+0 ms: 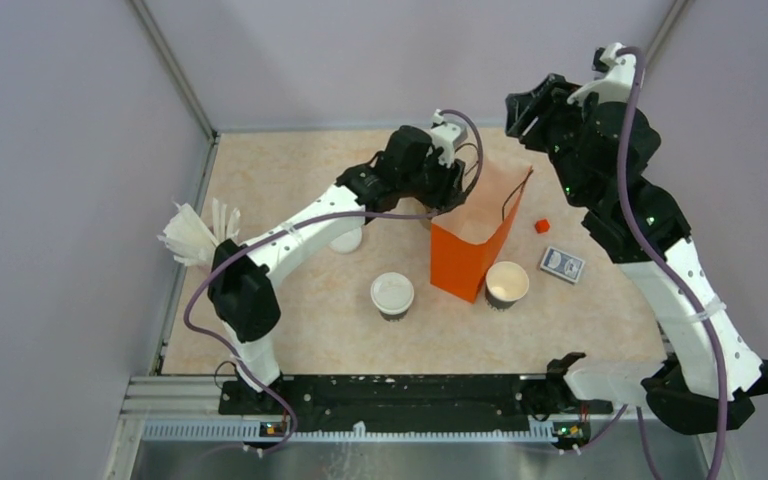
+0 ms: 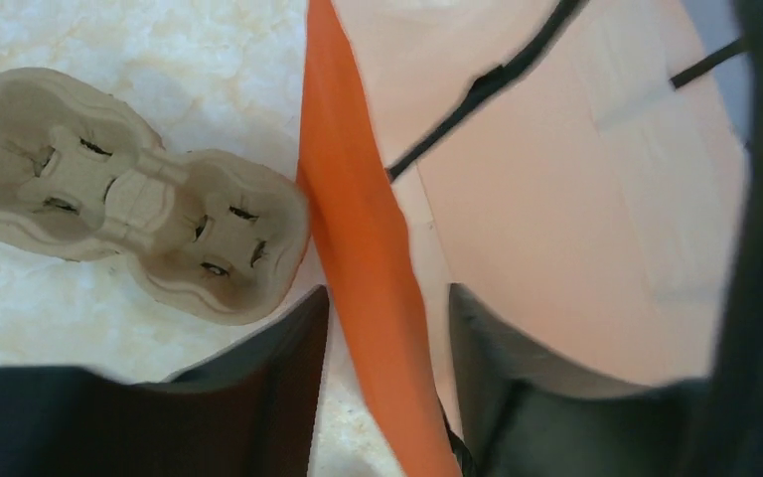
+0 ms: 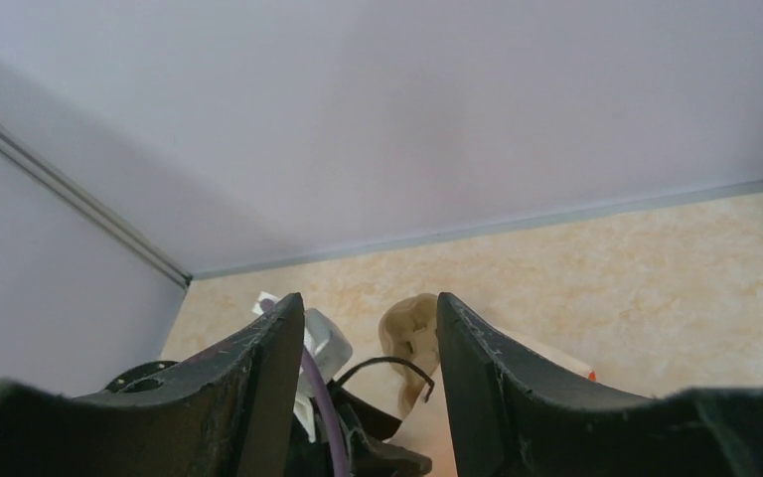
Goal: Pack the takeout coffee
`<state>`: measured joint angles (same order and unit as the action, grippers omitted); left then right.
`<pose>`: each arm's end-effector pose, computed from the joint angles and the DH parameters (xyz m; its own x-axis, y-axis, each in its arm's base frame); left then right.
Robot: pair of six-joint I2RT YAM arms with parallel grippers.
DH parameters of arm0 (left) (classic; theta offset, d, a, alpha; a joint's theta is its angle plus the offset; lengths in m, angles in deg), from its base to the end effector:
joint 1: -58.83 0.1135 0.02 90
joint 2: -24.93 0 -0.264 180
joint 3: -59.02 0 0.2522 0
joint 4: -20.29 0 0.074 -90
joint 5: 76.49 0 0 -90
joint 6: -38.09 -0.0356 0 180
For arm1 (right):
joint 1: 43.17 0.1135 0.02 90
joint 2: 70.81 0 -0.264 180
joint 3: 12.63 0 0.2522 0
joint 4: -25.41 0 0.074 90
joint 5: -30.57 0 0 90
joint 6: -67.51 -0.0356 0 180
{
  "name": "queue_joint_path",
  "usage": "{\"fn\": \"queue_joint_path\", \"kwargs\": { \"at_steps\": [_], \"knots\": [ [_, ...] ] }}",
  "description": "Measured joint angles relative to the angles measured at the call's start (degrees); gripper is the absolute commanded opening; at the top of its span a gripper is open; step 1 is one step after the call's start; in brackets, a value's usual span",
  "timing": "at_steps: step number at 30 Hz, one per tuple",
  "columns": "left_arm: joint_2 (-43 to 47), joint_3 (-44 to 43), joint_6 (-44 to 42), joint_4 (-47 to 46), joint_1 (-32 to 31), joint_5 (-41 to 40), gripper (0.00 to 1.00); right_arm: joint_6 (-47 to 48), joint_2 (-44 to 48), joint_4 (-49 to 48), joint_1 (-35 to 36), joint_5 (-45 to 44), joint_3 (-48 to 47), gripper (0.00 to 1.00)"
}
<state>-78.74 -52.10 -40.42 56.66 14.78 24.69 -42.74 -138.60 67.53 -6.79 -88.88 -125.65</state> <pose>0.3027 -0.3024 0.3500 -0.5008 0.2125 -0.8391 0.7187 0.6423 -0.2662 0.1735 0.1061 0.5427 -0.0010 0.3736 -0.9276 -0.1289 0.9198 0.3706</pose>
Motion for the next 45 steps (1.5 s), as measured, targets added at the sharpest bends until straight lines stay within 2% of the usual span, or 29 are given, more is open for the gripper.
{"fn": "queue_joint_path", "kwargs": {
  "at_steps": [4,7,11,18,24,29,33,35,39,45],
  "knots": [
    [0.00,-2.08,-0.79,0.26,0.02,-1.05,0.15,-0.44,0.28,0.11,0.00,0.37,2.97,0.52],
    [0.00,-4.15,-0.92,0.35,0.04,-2.25,0.06,-0.37,0.57,0.59,0.00,2.27,5.14,0.57],
    [0.04,-7.65,-0.13,0.61,0.17,-5.55,0.00,-0.50,1.86,2.12,0.00,5.70,7.85,0.60],
    [2.45,-11.78,3.80,2.67,2.34,-13.27,0.00,-0.31,6.75,3.98,0.00,13.16,11.78,0.61],
    [6.29,-12.59,7.30,7.08,9.70,-17.20,0.00,1.73,10.27,3.87,0.00,21.75,14.32,0.61],
    [9.05,-12.57,8.09,12.07,16.17,-18.67,0.00,3.89,9.75,3.63,0.87,27.74,16.79,0.67],
    [11.56,-12.55,7.93,14.88,19.39,-19.76,0.00,8.15,6.34,4.74,7.02,27.85,18.67,0.80],
    [12.92,-12.55,7.56,15.85,20.02,-20.74,0.00,10.80,3.89,4.92,11.82,27.28,20.68,0.92],
    [15.58,-12.55,5.99,17.14,20.13,-24.11,0.00,14.80,-0.76,5.09,18.88,28.09,26.36,0.94],
    [20.90,-9.70,3.15,17.20,20.13,-30.73,0.00,19.23,-7.89,4.22,21.16,32.44,30.29,0.94]
  ]
}}
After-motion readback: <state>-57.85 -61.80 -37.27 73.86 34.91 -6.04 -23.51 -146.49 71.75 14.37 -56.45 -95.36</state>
